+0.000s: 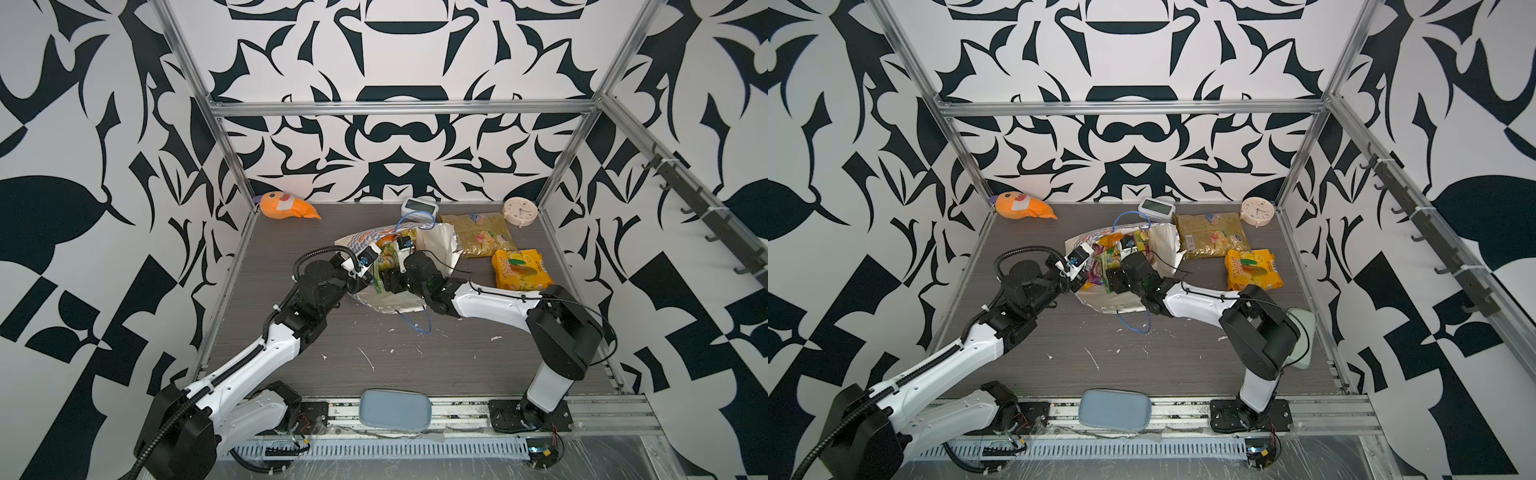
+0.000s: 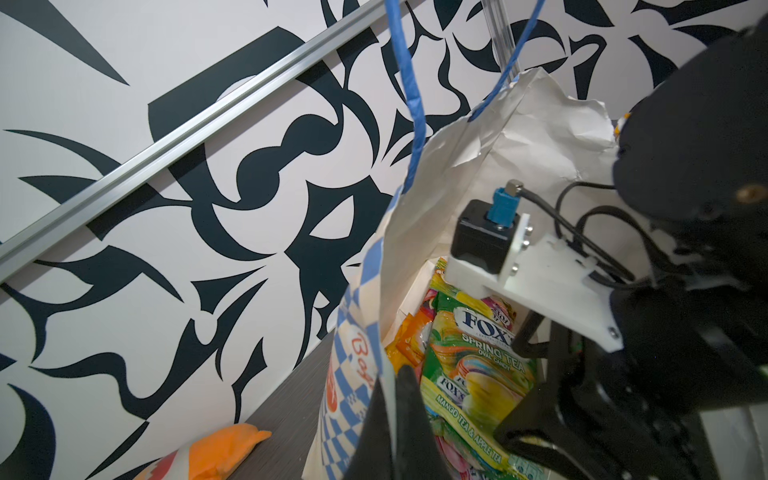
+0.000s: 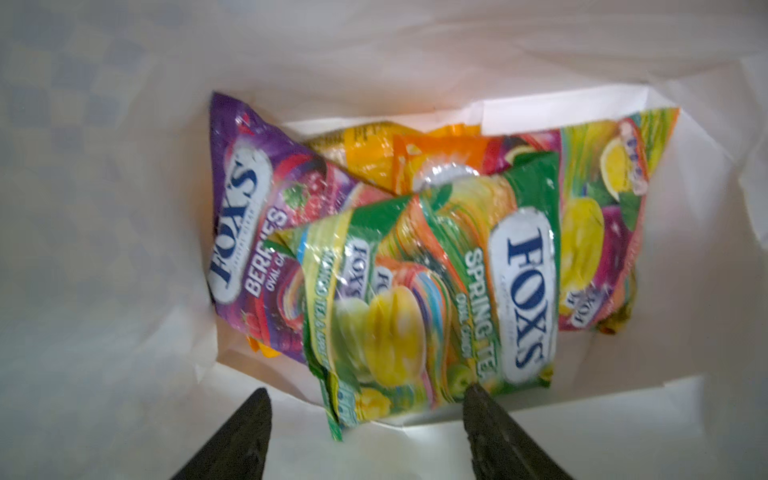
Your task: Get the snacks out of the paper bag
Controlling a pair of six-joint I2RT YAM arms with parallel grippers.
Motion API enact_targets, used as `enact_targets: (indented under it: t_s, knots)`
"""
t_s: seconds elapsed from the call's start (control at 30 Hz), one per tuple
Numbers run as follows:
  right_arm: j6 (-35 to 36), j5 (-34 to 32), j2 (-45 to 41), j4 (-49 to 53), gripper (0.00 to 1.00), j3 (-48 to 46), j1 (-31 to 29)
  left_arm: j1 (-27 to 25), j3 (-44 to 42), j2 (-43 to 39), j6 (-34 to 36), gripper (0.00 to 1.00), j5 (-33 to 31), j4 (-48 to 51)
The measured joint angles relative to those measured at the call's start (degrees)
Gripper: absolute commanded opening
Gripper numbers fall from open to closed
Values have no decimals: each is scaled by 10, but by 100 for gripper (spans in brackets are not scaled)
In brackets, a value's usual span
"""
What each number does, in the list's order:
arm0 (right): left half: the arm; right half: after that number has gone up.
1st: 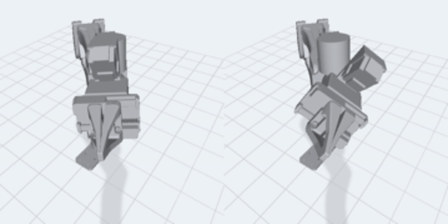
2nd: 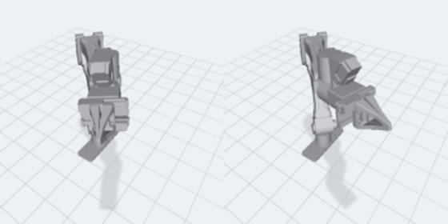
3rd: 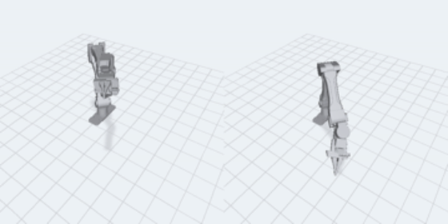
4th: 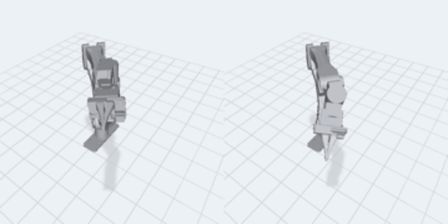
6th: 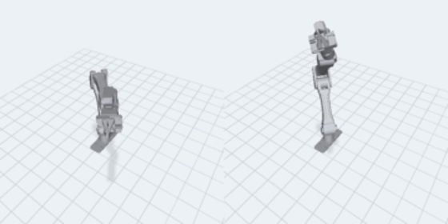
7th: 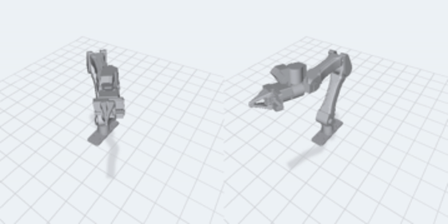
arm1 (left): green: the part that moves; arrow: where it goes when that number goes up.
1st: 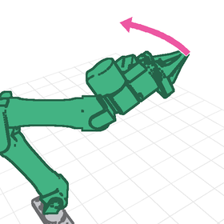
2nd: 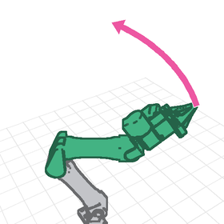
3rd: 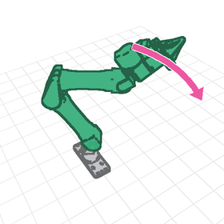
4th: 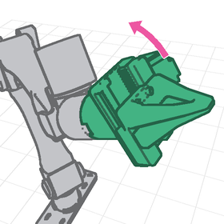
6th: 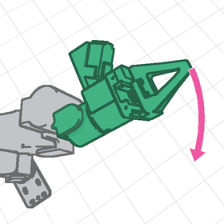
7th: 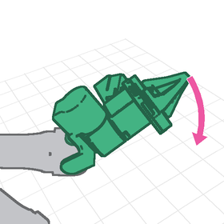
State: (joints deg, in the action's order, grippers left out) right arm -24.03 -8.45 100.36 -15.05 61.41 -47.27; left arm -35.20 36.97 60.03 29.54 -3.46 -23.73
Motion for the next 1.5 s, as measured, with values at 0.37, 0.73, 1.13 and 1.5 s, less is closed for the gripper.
enact_targets:
  t_s: [0.37, 0.73, 1.13, 1.5]
  knots:
    - [9, -165, 105, 46, 100, 115, -62, -5, -9, -12, -3, 0, -5, 4]
    - [-10, -339, 196, 173, 70, 219, -78, -6, -17, -31, -9, 0, -14, 7]
    - [15, -391, 173, 177, 36, 212, -78, -6, -17, -31, -10, 0, -20, 3]
    - [11, -414, 120, 183, 26, 178, -64, -7, -17, -31, -10, 0, -23, 2]
